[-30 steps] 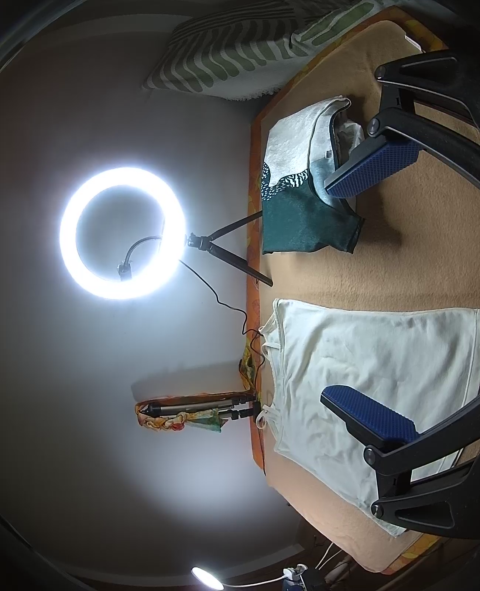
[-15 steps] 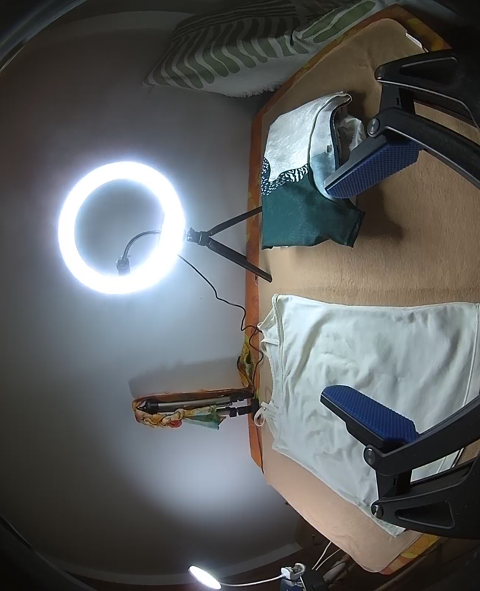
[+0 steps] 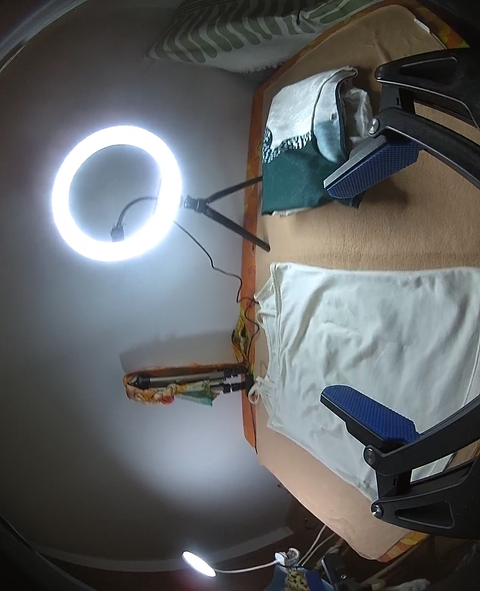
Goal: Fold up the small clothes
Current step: 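Move left tool to the tank top hem while right tool reaches the strap end, then close left gripper on the hem while right gripper pinches the strap edge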
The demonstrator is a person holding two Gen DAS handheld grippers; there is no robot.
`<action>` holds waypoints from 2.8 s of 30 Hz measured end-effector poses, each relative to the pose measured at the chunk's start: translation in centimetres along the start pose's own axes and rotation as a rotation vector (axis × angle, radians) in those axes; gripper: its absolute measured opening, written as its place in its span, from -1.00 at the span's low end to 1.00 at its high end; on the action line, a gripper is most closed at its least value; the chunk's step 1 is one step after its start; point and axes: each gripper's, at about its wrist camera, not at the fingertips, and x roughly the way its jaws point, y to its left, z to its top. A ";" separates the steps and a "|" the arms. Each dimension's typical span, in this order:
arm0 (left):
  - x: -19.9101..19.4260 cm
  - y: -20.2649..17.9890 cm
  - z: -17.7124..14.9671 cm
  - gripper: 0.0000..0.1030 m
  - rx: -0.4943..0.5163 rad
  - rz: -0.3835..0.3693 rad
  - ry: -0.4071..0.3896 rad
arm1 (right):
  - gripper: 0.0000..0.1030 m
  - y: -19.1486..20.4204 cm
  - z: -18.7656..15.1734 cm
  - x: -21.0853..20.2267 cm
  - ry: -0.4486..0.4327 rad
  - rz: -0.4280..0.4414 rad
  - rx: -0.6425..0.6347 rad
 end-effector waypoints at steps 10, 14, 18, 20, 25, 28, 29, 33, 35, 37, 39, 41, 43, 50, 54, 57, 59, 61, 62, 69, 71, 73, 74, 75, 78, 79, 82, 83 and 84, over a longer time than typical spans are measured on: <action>2.8 3.1 -3.4 0.54 -0.090 -0.074 0.129 | 0.84 3.2 1.8 2.2 0.054 0.137 -0.017; 4.2 3.9 -4.8 0.30 -0.116 -0.100 0.188 | 0.75 5.6 2.5 4.1 0.077 0.185 -0.069; 5.5 4.5 -6.1 0.23 -0.131 -0.113 0.254 | 0.60 8.4 3.7 7.2 0.150 0.261 -0.087; 6.3 4.8 -6.6 0.22 -0.140 -0.116 0.281 | 0.55 9.9 4.3 8.9 0.192 0.305 -0.073; 7.7 5.7 -7.6 0.00 -0.186 -0.147 0.342 | 0.41 13.5 5.7 12.4 0.249 0.357 -0.072; 7.9 5.9 -7.8 -0.01 -0.187 -0.143 0.347 | 0.40 15.6 6.5 14.8 0.292 0.392 -0.076; 8.0 6.0 -7.8 -0.01 -0.186 -0.140 0.347 | 0.38 16.1 6.7 15.6 0.311 0.400 -0.070; 8.7 6.5 -8.2 -0.03 -0.212 -0.149 0.371 | 0.28 18.5 7.4 18.8 0.380 0.427 -0.070; 8.9 6.6 -8.3 -0.04 -0.225 -0.162 0.380 | 0.26 19.7 7.7 20.3 0.404 0.441 -0.080; 9.1 6.5 -8.3 -0.04 -0.220 -0.160 0.382 | 0.24 21.0 7.9 21.8 0.427 0.460 -0.088; 9.2 6.4 -8.3 -0.04 -0.208 -0.158 0.380 | 0.15 22.3 7.8 23.4 0.457 0.470 -0.097; 9.2 6.4 -8.3 -0.04 -0.202 -0.156 0.380 | 0.11 23.4 7.7 25.2 0.489 0.472 -0.099; 9.3 6.5 -8.2 -0.05 -0.207 -0.159 0.380 | 0.08 24.2 7.4 26.9 0.517 0.471 -0.086; 9.4 6.8 -8.3 -0.26 -0.231 -0.207 0.381 | -0.06 26.6 6.7 32.2 0.577 0.421 -0.097; 9.5 7.1 -8.3 -0.45 -0.242 -0.224 0.379 | -0.12 27.5 6.4 34.7 0.604 0.404 -0.088; 9.7 7.4 -8.4 -0.56 -0.267 -0.247 0.382 | -0.16 28.3 6.1 36.2 0.615 0.383 -0.094; 9.8 7.5 -8.5 -0.71 -0.282 -0.266 0.387 | -0.17 28.9 5.9 37.0 0.619 0.360 -0.115; 9.9 7.5 -8.5 -0.79 -0.292 -0.283 0.389 | -0.19 29.3 5.8 37.7 0.621 0.329 -0.142; 9.9 7.5 -8.5 -0.79 -0.296 -0.292 0.386 | -0.20 29.3 5.7 38.0 0.622 0.321 -0.146; 9.8 6.3 -8.2 -0.84 -0.276 -0.329 0.377 | -0.29 29.8 5.6 39.6 0.610 0.279 -0.182; 9.7 6.2 -8.1 -0.85 -0.271 -0.334 0.372 | -0.29 30.1 5.5 39.9 0.615 0.270 -0.202; 9.6 5.9 -7.9 -0.86 -0.260 -0.339 0.365 | -0.29 30.3 5.5 40.1 0.616 0.269 -0.211; 9.5 5.8 -7.9 -0.86 -0.253 -0.344 0.359 | -0.30 30.5 5.5 40.2 0.615 0.269 -0.219; 9.4 5.8 -7.8 -0.86 -0.248 -0.346 0.356 | -0.35 30.5 5.5 40.3 0.614 0.268 -0.228; 9.4 5.5 -7.6 -0.87 -0.237 -0.350 0.351 | -0.52 30.9 5.5 40.6 0.613 0.251 -0.252; 9.4 5.4 -7.6 -0.87 -0.232 -0.352 0.350 | -0.64 30.8 5.6 40.6 0.611 0.247 -0.256; 9.2 5.1 -7.5 -0.87 -0.212 -0.355 0.340 | -0.86 30.0 5.8 40.7 0.615 0.271 -0.230; 9.0 5.2 -7.5 -0.88 -0.208 -0.357 0.339 | -0.90 29.6 5.9 40.6 0.614 0.279 -0.217; 9.0 5.1 -7.5 -0.88 -0.204 -0.362 0.337 | -0.91 29.2 6.0 40.5 0.611 0.284 -0.209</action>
